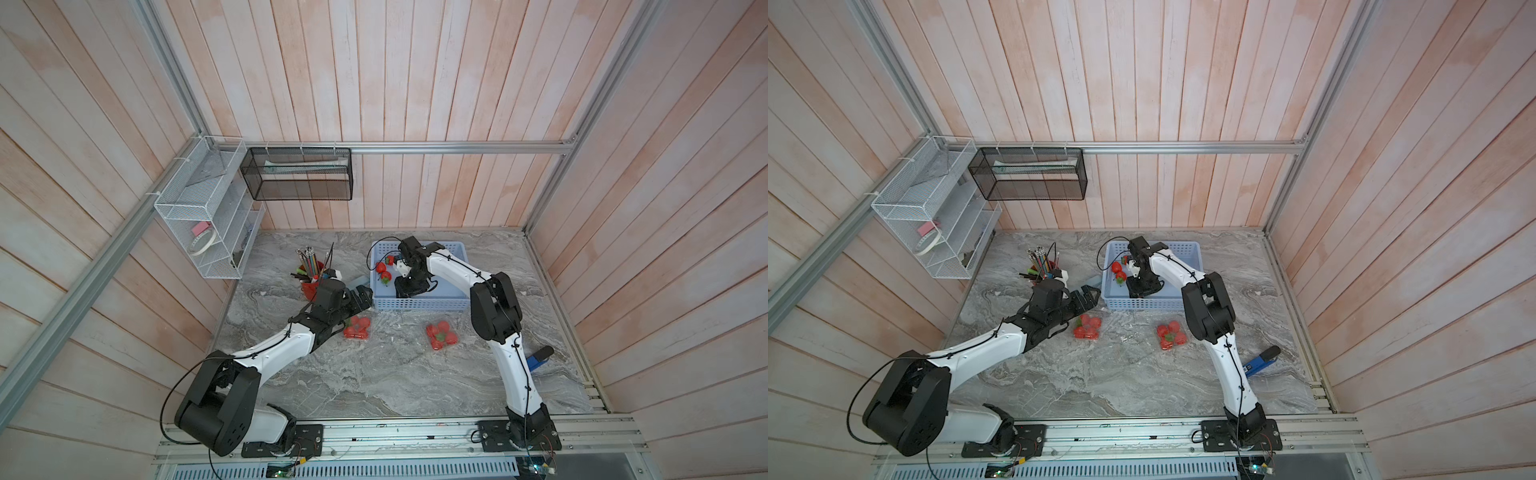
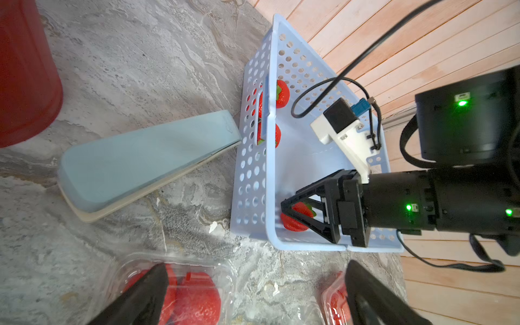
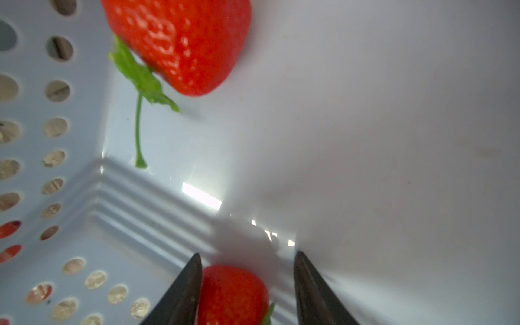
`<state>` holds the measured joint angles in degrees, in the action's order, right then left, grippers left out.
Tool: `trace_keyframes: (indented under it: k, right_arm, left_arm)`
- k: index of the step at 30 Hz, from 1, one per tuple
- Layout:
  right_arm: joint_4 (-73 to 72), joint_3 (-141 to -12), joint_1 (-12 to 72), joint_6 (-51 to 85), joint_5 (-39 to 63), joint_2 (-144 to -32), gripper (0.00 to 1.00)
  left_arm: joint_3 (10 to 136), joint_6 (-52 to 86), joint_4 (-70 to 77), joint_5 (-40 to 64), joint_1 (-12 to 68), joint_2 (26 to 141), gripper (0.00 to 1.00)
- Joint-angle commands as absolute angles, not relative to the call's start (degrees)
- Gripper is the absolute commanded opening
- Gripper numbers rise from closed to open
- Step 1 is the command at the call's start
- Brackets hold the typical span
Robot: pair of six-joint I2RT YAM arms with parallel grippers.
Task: Pack strawberries into containers
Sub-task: Move the basket to the center of the board.
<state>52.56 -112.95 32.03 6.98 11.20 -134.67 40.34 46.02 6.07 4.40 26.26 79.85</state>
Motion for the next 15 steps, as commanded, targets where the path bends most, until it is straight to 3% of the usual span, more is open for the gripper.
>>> trace_keyframes:
  k: [1,6,15]
  right_arm:
    - [57.7,-110.5,31.3,6.0,12.5,-134.6,0.53]
    - [61.4,-112.5,30.6,5.0,14.4,-134.6,0.59]
    - [64.0,-108.9,30.1,4.4,18.0,-133.6,0.62]
  left_arm:
    - [39.3,46.5,7.6,5.4,26.0,78.6,1.00]
    - [38.5,47.0,8.6,5.6,26.0,78.3,1.00]
    - [37.1,48.0,10.3,6.3,26.0,77.7,1.00]
